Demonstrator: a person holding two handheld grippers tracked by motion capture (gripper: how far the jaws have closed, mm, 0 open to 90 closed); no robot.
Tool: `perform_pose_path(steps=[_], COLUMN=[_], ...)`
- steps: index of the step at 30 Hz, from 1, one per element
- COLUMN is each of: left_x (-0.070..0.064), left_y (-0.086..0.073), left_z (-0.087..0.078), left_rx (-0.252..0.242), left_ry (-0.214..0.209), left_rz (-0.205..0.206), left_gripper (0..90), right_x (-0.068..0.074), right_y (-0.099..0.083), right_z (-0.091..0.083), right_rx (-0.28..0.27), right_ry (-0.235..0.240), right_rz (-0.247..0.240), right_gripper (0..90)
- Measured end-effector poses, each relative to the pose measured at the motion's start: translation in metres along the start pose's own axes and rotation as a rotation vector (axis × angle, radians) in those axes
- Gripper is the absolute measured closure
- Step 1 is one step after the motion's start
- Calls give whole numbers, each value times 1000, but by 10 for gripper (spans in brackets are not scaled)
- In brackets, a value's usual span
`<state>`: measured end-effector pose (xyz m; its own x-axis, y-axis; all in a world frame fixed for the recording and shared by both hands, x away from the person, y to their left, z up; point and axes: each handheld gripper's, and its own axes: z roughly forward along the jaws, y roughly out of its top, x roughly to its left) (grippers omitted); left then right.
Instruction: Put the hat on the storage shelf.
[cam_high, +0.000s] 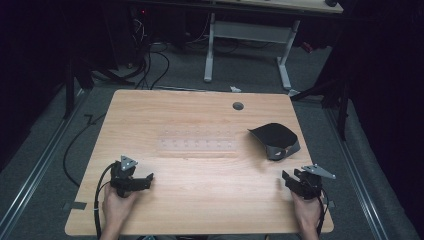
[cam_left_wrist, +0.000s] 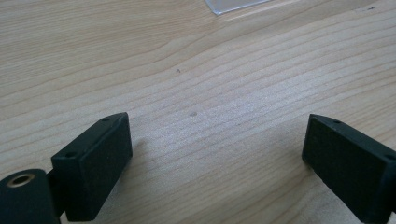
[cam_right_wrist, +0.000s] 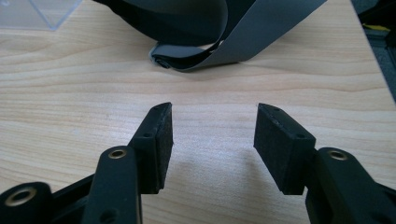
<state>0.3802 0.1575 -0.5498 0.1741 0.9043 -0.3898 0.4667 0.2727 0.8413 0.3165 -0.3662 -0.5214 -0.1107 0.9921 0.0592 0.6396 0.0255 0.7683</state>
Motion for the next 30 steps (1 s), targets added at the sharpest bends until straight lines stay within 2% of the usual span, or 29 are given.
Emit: perform_pose_path(steps=[8,19,30], left_x=[0,0,-1], left_y=[0,0,0], left_z=[0,0,0], left_rx=[0,-2,-5], left_ry=[-1,-3,-5], left_rz=[1,3,0], left_gripper=[90,97,103], right_x=[-5,-7,-16], right_y=[4,22,45], right_z=[-7,-12,-9], right_rx=[-31,-59,-81], right_ry=[3,-4,-3], right_rz=[-4,-14,18], right_gripper=[453,433,421])
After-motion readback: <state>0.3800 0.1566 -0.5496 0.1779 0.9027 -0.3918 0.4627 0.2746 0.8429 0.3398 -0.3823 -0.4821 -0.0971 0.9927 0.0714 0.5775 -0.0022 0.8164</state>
